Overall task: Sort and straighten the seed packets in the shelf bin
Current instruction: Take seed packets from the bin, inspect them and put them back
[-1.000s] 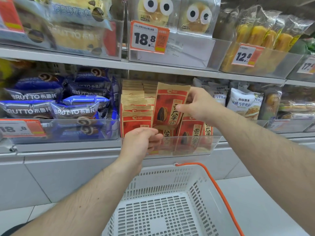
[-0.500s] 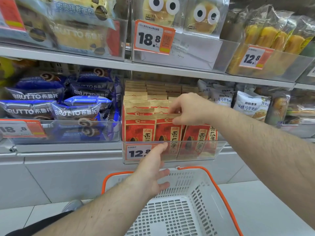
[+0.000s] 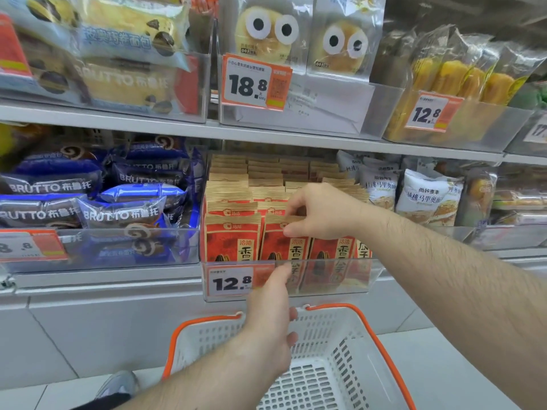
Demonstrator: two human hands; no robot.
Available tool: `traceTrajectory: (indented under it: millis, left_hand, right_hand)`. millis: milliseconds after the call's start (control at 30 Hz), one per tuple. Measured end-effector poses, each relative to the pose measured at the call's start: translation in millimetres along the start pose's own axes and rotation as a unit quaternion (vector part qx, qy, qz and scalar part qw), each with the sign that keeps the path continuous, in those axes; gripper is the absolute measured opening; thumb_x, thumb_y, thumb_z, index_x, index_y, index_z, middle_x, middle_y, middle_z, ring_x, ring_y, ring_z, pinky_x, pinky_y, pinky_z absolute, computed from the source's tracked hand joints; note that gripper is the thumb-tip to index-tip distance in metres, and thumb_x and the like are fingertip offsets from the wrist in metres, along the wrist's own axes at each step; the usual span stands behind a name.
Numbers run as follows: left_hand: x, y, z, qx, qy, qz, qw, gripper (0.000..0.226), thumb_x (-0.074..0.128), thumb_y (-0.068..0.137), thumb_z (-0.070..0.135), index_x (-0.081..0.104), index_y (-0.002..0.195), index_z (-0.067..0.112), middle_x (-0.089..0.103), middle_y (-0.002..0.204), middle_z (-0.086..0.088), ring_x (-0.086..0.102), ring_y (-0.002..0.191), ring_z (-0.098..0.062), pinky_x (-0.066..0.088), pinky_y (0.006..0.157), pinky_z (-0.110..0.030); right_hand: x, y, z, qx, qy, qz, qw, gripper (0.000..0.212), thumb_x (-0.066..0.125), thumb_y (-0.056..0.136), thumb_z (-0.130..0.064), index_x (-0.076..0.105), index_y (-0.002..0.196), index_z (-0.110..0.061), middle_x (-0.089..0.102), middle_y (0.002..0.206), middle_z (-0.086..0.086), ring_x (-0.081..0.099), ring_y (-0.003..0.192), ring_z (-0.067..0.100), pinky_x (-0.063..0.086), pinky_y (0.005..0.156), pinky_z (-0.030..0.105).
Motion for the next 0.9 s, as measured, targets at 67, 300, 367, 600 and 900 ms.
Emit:
traceTrajectory:
  millis: [67,300,367,600,900]
  left_hand:
    - [14.1,-11.2,7.4,0.031,0.039,-0.028,0.998,0.029,0.065,0.091,0.038,0.055,0.112,0.02,0.052,0.095,-0.003,0.05,0.083,-0.02,0.045,0.077,-0.037]
    - [59.9,-60.9,156.3,0.462,0.348,-0.007,0.816,0.015,0.066,0.086,0.027,0.052,0.091,0.028,0.057,0.082,0.011,0.055,0.078,-0.01,0.05,0.073,-0.035]
    - [58.2,-56.3,176.6,0.491,0.428,0.052,0.757,0.015,0.064,0.086,0.034,0.052,0.095,0.032,0.058,0.091,0.014,0.055,0.086,-0.008,0.048,0.073,-0.034]
    - [47.1,-18.1,206.9,0.464,0.528,0.15,0.695,0.035,0.06,0.09,0.042,0.054,0.123,0.031,0.06,0.12,0.009,0.053,0.111,-0.016,0.047,0.086,-0.034]
    - [52.5,19.7,197.1,0.405,0.6,0.141,0.675,0.043,0.058,0.091,0.048,0.054,0.13,0.03,0.06,0.124,0.005,0.052,0.117,-0.02,0.046,0.101,-0.046]
  right_hand:
    - [-11.5,-2.8,5.3,0.006,0.072,0.034,0.997,0.018,0.072,0.085,-0.043,0.074,0.089,-0.026,0.068,0.088,-0.013,0.063,0.083,0.005,0.051,0.071,0.023]
    - [-39.5,18.3,62.8,0.082,0.07,0.139,0.984,0.017,0.058,0.087,-0.017,0.071,0.093,-0.025,0.064,0.09,-0.011,0.062,0.088,0.013,0.042,0.071,0.023]
    - [-35.8,32.0,75.8,0.095,0.041,0.098,0.99,0.029,0.053,0.088,-0.013,0.068,0.111,-0.022,0.063,0.101,-0.006,0.06,0.094,0.015,0.042,0.076,0.025]
    - [-21.8,84.8,90.5,0.138,-0.059,-0.007,0.989,0.048,0.046,0.094,-0.019,0.046,0.142,-0.015,0.052,0.142,0.012,0.051,0.127,0.032,0.042,0.107,0.044]
    - [-5.1,130.8,83.7,0.133,-0.036,-0.057,0.989,0.039,0.044,0.098,-0.019,0.047,0.136,-0.011,0.055,0.126,0.011,0.05,0.109,0.023,0.035,0.086,0.03]
Point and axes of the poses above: each hand's wrist, its own y-axis towards the middle knuckle, its own x-axis out of the palm, z = x × y, the point moved 9 cm from there along y, towards the middle knuckle
